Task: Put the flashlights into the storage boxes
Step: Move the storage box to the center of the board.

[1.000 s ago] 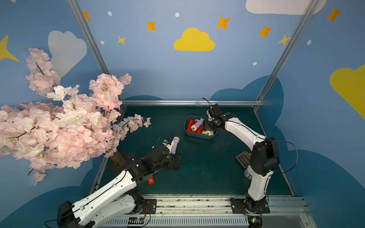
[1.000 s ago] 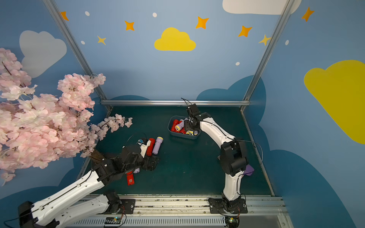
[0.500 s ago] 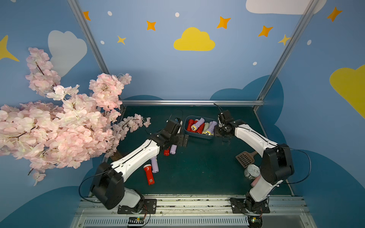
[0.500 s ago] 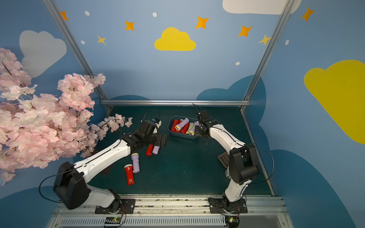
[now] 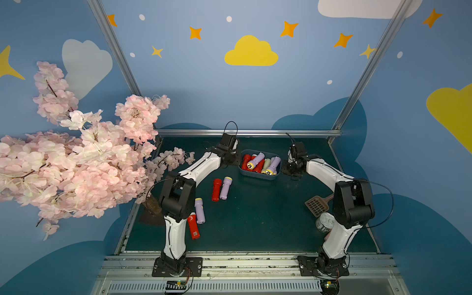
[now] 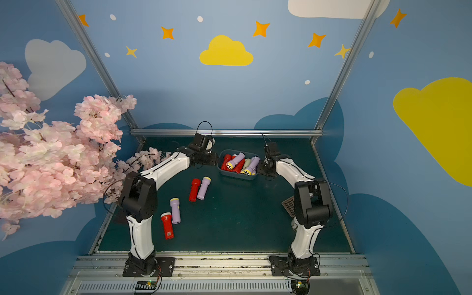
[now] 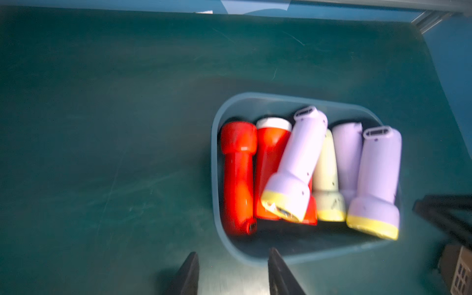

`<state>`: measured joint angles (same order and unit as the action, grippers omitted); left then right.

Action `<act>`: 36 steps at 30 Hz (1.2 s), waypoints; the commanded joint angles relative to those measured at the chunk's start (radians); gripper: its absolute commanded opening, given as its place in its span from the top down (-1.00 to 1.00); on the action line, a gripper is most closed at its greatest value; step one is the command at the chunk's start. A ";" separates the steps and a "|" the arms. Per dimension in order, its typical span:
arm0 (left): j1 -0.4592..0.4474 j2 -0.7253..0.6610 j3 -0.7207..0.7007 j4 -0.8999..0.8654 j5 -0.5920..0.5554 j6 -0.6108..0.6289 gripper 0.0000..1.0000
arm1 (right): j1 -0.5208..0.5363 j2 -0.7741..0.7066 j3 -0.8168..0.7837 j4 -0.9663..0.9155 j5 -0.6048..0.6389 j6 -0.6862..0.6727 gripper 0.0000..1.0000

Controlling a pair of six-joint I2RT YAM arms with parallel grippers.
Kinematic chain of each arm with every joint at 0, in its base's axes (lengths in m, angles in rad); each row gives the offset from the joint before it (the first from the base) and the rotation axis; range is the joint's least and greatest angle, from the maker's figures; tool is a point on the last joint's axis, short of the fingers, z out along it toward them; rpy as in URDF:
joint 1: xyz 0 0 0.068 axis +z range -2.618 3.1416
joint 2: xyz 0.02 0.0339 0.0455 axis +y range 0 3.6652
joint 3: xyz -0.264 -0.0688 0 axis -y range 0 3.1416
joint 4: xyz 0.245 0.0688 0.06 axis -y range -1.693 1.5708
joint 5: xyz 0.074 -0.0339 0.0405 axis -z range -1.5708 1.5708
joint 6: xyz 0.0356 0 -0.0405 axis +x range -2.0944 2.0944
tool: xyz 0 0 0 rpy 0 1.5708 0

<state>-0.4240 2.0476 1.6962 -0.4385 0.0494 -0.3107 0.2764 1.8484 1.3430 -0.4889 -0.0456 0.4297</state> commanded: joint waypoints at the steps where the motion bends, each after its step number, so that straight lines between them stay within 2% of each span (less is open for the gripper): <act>1: 0.004 0.053 0.069 -0.072 0.073 0.003 0.08 | -0.011 0.025 0.040 0.022 -0.052 0.018 0.25; 5: 0.009 0.092 0.102 -0.072 0.074 0.012 0.01 | -0.018 0.051 0.063 0.018 -0.083 0.002 0.24; 12: 0.020 0.150 0.134 -0.083 0.092 0.021 0.00 | -0.017 0.082 0.080 0.009 -0.089 0.000 0.24; 21: 0.022 0.208 0.164 -0.097 0.061 0.048 0.05 | -0.017 0.112 0.095 0.005 -0.105 0.006 0.24; 29: 0.022 0.232 0.184 -0.111 0.097 0.057 0.38 | -0.016 0.152 0.134 -0.025 -0.097 0.006 0.44; 36: 0.008 0.207 0.157 -0.130 0.122 0.056 0.52 | -0.013 0.156 0.140 -0.054 -0.067 0.003 0.49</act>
<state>-0.4065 2.2601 1.8652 -0.5426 0.1417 -0.2649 0.2626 1.9881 1.4555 -0.4938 -0.1356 0.4374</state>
